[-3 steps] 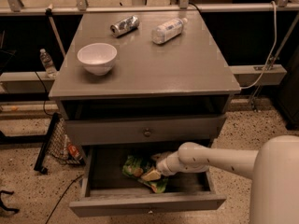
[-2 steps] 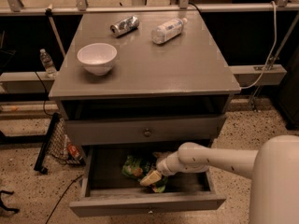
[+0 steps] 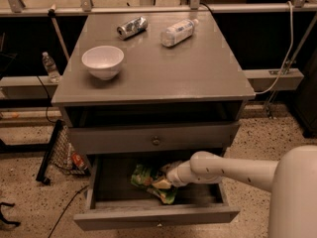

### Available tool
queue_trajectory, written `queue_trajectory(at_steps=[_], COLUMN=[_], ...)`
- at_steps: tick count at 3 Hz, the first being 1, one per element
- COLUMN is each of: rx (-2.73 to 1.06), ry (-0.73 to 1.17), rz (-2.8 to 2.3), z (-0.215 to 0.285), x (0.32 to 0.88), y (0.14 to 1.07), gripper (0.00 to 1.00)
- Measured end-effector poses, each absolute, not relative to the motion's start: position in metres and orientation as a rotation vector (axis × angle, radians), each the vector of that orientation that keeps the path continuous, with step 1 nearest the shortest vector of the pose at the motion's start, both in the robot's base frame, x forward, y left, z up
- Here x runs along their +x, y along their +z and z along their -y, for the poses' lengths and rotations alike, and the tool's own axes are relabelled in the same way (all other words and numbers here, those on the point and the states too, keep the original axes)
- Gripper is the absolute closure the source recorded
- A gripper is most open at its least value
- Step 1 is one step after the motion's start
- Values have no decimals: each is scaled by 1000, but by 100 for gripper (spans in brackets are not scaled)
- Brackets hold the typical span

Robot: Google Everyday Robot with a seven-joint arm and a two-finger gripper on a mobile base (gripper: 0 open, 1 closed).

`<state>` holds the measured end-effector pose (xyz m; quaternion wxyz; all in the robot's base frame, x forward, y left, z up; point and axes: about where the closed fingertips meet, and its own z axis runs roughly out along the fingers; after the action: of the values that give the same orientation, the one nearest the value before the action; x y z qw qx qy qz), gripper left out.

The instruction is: Pick green rice chip bag from middle drawer and place on counter

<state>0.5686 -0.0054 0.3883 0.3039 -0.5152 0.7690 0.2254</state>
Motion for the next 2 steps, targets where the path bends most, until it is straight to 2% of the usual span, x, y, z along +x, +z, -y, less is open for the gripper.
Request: queue_trajectory(at_steps=[1, 2], rx=[-1359, -1387], ry=[585, 560], rz=[-1989, -1933], z=[7, 4], x=[566, 559], y=[406, 428], gripper=[85, 100])
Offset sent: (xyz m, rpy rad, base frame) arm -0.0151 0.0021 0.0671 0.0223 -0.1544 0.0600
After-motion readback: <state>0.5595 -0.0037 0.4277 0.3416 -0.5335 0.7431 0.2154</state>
